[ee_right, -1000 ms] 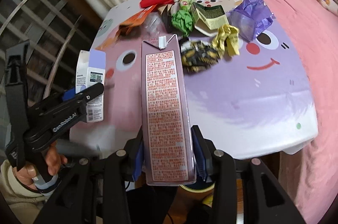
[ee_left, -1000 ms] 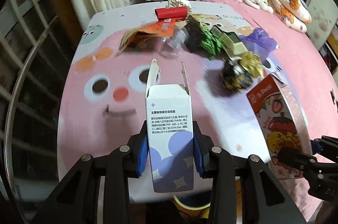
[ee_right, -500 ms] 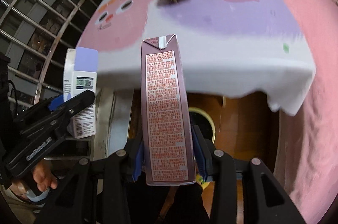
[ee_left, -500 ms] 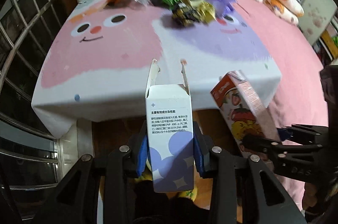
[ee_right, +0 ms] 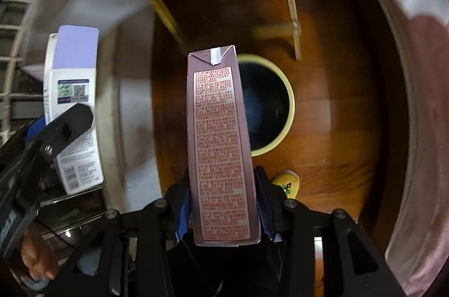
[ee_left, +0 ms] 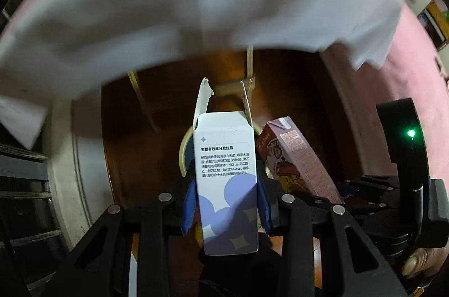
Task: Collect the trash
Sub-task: 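Carry both boxes down over the blue bin and open both tools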
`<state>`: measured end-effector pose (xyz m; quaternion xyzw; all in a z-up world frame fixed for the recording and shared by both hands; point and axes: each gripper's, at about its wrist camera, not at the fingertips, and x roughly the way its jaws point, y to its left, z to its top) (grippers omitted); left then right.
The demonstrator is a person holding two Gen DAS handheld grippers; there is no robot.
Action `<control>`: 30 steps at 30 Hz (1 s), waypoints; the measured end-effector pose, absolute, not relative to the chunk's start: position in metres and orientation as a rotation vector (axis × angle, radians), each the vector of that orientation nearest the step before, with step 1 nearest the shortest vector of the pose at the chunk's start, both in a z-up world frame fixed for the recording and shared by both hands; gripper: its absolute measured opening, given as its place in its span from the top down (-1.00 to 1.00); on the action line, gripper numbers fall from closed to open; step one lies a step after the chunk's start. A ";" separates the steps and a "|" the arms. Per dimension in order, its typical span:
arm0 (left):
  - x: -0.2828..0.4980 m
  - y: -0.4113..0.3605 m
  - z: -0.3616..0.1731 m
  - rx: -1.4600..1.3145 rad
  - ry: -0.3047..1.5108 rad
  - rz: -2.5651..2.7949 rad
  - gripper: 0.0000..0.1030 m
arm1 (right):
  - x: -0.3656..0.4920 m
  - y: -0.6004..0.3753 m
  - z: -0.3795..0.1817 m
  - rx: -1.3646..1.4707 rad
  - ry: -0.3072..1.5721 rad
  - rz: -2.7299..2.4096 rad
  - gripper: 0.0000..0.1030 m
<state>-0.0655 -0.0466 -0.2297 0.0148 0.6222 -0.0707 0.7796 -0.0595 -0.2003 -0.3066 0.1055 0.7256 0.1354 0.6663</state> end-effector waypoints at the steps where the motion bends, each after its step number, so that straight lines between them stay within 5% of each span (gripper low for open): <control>1: -0.065 -0.047 -0.241 0.037 1.356 -0.153 0.32 | -0.058 -0.200 -0.324 0.244 1.650 0.293 0.20; 11: -0.042 -0.050 -0.342 0.087 1.401 -0.134 0.25 | -0.037 -0.190 -0.428 0.276 1.673 0.210 0.13; 15: -0.032 -0.048 -0.354 0.111 1.393 -0.125 -0.49 | -0.027 -0.189 -0.438 0.273 1.641 0.209 0.09; 17: -0.031 -0.046 -0.354 0.114 1.392 -0.122 -0.59 | -0.024 -0.187 -0.436 0.270 1.622 0.213 0.00; 20: -0.030 -0.040 -0.345 0.111 1.388 -0.123 -0.61 | -0.021 -0.186 -0.428 0.274 1.597 0.199 -0.14; 30: -0.032 -0.013 -0.267 0.041 1.343 -0.094 -0.64 | -0.026 -0.185 -0.351 0.285 1.496 0.165 -0.16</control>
